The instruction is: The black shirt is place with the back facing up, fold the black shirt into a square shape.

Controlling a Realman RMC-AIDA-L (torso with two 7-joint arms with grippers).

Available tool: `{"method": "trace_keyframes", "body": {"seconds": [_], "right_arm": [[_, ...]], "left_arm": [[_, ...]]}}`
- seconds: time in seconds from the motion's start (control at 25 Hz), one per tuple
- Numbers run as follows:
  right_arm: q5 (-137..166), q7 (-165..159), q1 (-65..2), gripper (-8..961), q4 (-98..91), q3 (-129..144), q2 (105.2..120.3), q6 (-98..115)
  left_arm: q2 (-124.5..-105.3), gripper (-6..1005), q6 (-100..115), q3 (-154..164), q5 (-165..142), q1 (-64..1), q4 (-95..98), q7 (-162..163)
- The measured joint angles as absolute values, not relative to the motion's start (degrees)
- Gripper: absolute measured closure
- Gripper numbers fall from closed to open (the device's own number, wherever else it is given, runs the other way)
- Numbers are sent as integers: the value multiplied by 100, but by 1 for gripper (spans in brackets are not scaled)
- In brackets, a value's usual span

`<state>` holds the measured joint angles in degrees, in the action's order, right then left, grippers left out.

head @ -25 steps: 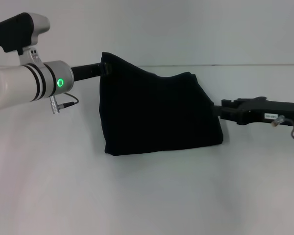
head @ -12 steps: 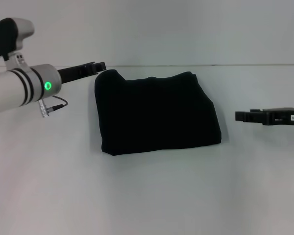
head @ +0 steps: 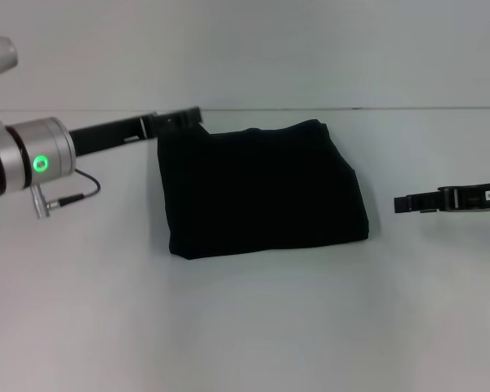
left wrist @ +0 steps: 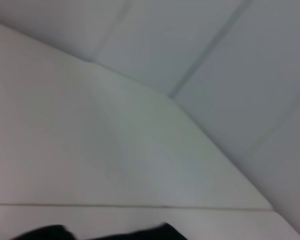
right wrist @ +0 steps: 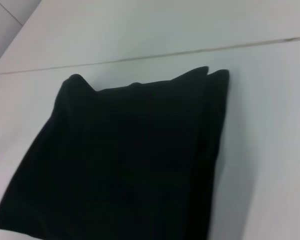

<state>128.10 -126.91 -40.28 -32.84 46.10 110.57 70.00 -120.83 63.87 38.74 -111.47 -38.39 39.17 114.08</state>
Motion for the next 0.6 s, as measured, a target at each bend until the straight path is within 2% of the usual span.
{"method": "trace_keyframes", "body": {"seconds": [0.12, 0.24, 0.6], "right_arm": [[12810, -12813, -4192, 296, -3008, 4604, 11057, 6958], [12805, -12890, -4361, 298, -2696, 4590, 11058, 6888], [12810, -13088, -4582, 300, -2280, 4607, 11173, 6534]], "left_arm": [[-12120, 298, 7095, 3783, -11173, -3723, 4030, 10854], [-12127, 99, 7546, 3704, -11210, -3651, 4022, 10251], [-12123, 98, 8397, 3568, -11233, -3511, 4046, 9402]]}}
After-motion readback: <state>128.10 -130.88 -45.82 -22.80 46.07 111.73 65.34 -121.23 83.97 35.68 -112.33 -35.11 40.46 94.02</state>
